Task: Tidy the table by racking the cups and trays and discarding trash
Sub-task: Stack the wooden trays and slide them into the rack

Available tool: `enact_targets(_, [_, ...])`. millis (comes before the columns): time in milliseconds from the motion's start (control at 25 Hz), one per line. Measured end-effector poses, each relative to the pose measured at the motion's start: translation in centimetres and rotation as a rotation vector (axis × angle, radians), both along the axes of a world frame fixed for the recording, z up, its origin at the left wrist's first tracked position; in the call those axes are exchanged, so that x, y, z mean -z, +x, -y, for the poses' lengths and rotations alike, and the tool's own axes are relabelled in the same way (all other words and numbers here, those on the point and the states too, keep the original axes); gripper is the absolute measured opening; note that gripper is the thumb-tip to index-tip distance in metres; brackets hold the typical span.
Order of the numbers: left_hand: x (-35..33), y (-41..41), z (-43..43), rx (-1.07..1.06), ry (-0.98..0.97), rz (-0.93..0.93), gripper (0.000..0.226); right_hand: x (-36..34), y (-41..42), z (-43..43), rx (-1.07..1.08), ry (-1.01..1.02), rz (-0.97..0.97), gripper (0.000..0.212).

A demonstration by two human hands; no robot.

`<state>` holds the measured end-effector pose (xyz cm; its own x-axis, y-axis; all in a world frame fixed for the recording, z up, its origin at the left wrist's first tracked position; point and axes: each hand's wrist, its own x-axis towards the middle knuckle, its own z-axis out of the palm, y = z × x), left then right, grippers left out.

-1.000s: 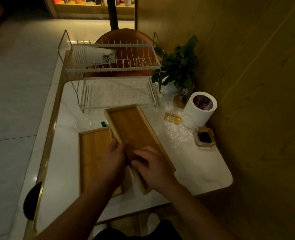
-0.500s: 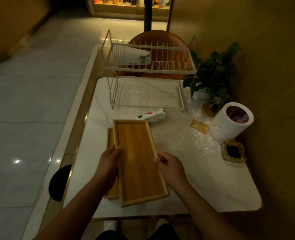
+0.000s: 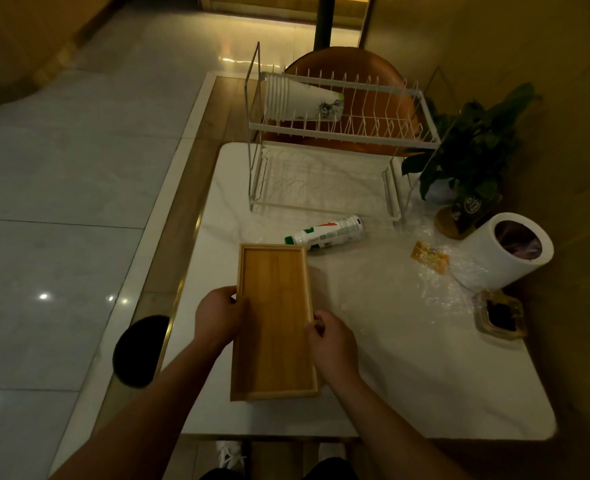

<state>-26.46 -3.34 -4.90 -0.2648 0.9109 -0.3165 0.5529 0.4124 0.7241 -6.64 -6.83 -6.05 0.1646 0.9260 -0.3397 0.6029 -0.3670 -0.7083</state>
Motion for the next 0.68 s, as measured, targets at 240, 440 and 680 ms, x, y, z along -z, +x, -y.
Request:
enact_targets(240, [1.4, 0.1, -1.1, 0.109, -0.007, -0.153, 0.024, 0.8, -0.3, 0.3, 0.031, 0.062, 0.073, 0.027])
enact_targets(440, [2.1, 0.2, -1.5, 0.112, -0.043, -0.233, 0.029, 0.8, -0.3, -0.5, 0.012, 0.087, 0.126, 0.018])
enact_targets(680, [2.9, 0.3, -1.5, 0.087, -0.05, -0.231, 0.032, 1.1, -0.4, -0.4, -0.006, 0.077, 0.145, 0.018])
